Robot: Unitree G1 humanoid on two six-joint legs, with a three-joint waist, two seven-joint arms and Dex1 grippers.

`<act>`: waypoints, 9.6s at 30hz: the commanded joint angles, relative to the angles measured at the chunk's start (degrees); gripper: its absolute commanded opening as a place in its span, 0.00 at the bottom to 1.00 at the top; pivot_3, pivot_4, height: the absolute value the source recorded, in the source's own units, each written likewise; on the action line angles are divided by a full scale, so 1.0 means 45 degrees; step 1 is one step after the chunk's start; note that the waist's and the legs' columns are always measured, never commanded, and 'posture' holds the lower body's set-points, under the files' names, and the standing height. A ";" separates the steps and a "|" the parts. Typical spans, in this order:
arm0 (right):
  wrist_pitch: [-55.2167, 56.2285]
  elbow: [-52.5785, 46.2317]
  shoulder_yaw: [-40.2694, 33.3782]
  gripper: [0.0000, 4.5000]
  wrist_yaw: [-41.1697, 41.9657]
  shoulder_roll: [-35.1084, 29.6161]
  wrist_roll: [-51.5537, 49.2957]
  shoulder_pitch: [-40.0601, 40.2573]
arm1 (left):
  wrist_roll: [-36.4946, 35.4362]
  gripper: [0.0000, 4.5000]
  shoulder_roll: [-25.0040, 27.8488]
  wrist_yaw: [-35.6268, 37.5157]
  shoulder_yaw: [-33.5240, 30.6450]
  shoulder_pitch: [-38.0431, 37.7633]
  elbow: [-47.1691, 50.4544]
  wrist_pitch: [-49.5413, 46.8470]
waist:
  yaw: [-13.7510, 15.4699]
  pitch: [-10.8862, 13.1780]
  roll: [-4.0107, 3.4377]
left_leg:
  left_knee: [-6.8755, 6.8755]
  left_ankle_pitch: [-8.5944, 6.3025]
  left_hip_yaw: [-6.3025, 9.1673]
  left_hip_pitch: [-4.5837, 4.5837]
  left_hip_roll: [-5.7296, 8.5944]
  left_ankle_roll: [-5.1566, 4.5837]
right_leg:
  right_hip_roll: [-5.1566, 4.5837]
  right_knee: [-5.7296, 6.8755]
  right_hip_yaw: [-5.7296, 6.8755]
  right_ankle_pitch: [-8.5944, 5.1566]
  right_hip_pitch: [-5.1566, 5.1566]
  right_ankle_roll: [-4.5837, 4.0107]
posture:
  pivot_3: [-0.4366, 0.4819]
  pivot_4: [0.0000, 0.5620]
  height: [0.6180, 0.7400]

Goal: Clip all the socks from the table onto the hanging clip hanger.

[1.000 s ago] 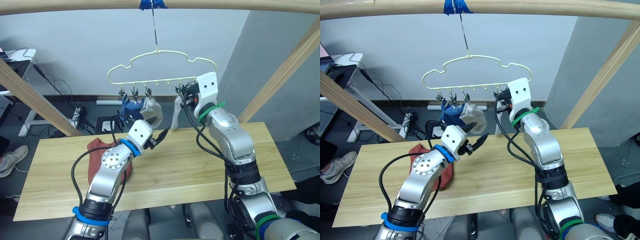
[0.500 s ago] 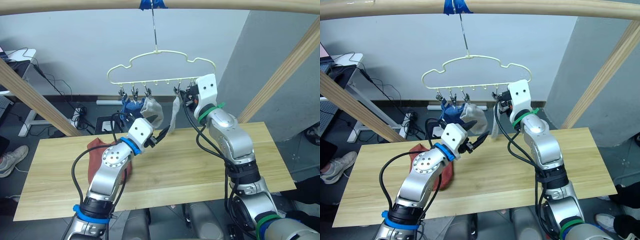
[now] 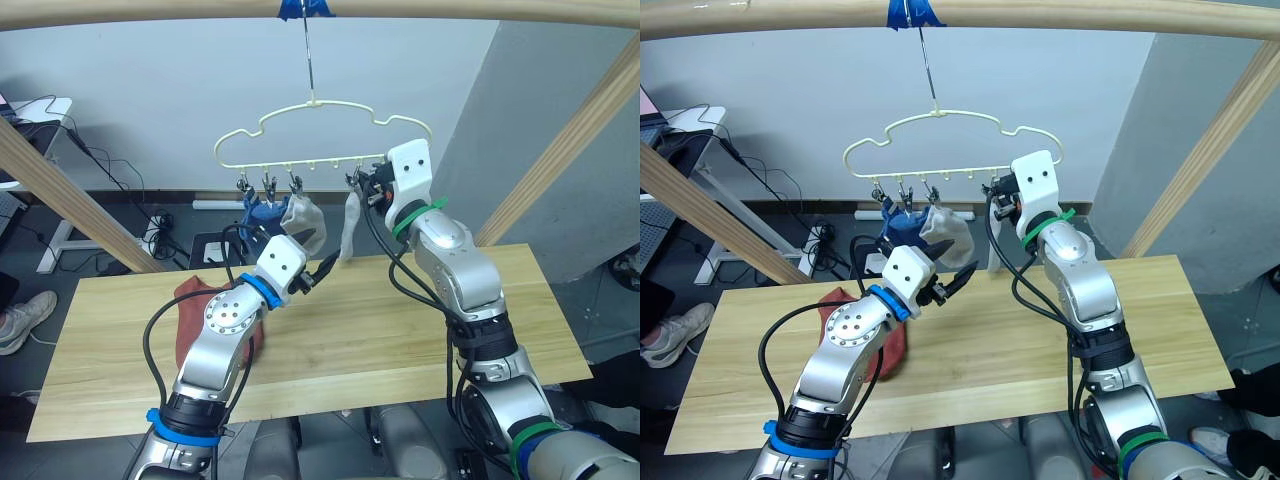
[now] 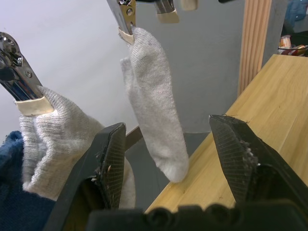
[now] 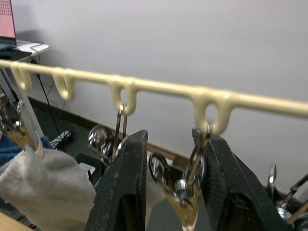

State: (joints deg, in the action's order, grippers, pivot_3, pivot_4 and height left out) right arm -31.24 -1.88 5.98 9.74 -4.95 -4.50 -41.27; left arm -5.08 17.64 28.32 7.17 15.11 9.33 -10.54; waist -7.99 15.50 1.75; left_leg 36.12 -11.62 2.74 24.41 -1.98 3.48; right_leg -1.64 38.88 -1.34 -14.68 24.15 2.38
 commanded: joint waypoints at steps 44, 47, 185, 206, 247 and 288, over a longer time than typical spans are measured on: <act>-0.0291 -0.0682 -0.0140 0.00 0.0564 0.0216 -0.0037 -0.0063 | 0.0537 0.99 -0.0850 -0.4168 -0.2695 -0.0192 -0.4937 -0.4622 | 0.0008 0.0000 0.0000 | 0.0007 0.0007 0.0015 -0.0012 0.0000 -0.0011 | -0.0002 0.0021 0.0016 0.0002 -0.0011 -0.0004 | 0.24 0.45 1.00; -0.0312 -0.0714 -0.0143 0.00 0.0588 0.0226 -0.0027 -0.0053 | 0.0520 0.85 -0.0856 -0.4156 -0.2669 -0.0323 -0.4872 -0.4641 | 0.0007 0.0000 0.0000 | 0.0008 0.0008 0.0016 -0.0016 0.0000 -0.0010 | -0.0003 0.0021 0.0016 0.0002 -0.0014 -0.0004 | 0.24 0.45 1.00; -0.4000 -0.5745 -0.1121 0.49 -0.0413 -0.1758 -0.1499 0.2221 | -0.4799 0.74 0.3766 0.6963 -0.1050 0.4276 -0.0035 -0.3333 | -0.0042 0.0000 -0.0006 | -0.0009 0.0008 0.0004 0.0012 0.0011 -0.0014 | -0.0004 -0.0027 0.0000 -0.0035 0.0009 0.0062 | 0.23 0.43 1.00; -0.2434 -0.3074 -0.1174 0.49 -0.1561 -0.0413 -0.0591 0.0888 | -0.4668 0.74 0.3486 0.6424 -0.1101 0.4750 -0.0308 -0.3085 | -0.0028 0.0000 -0.0006 | -0.0006 0.0009 0.0003 0.0013 0.0011 -0.0014 | -0.0004 -0.0015 -0.0001 -0.0033 0.0009 0.0060 | 0.24 0.42 1.00; -0.2410 -0.2953 -0.1456 0.49 -0.3849 0.2460 -0.0314 0.0681 | -0.4271 0.74 0.3212 0.6306 -0.0891 0.4780 -0.0559 -0.2782 | -0.0036 0.0000 -0.0007 | -0.0004 0.0010 0.0006 0.0014 0.0010 -0.0014 | -0.0006 0.0000 0.0003 -0.0001 0.0016 0.0005 | 0.23 0.40 1.00; -0.2197 -0.2893 -0.1302 0.45 -0.6309 0.4148 -0.1816 0.0384 | -0.4059 0.74 0.3183 0.6292 -0.0727 0.4751 -0.0655 -0.2625 | -0.0037 0.0000 -0.0007 | -0.0003 0.0011 0.0009 0.0014 0.0011 -0.0016 | -0.0007 0.0005 0.0005 0.0003 0.0016 -0.0001 | 0.23 0.40 1.00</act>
State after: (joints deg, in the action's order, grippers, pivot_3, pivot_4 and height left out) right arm -42.50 -13.65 -0.39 -18.15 7.76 -11.71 -37.37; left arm -23.59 32.12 56.83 4.29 35.68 4.72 -23.33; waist -8.15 15.50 1.72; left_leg 36.11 -11.57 2.78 24.47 -1.93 3.41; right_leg -1.67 38.91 -1.32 -14.67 24.22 2.38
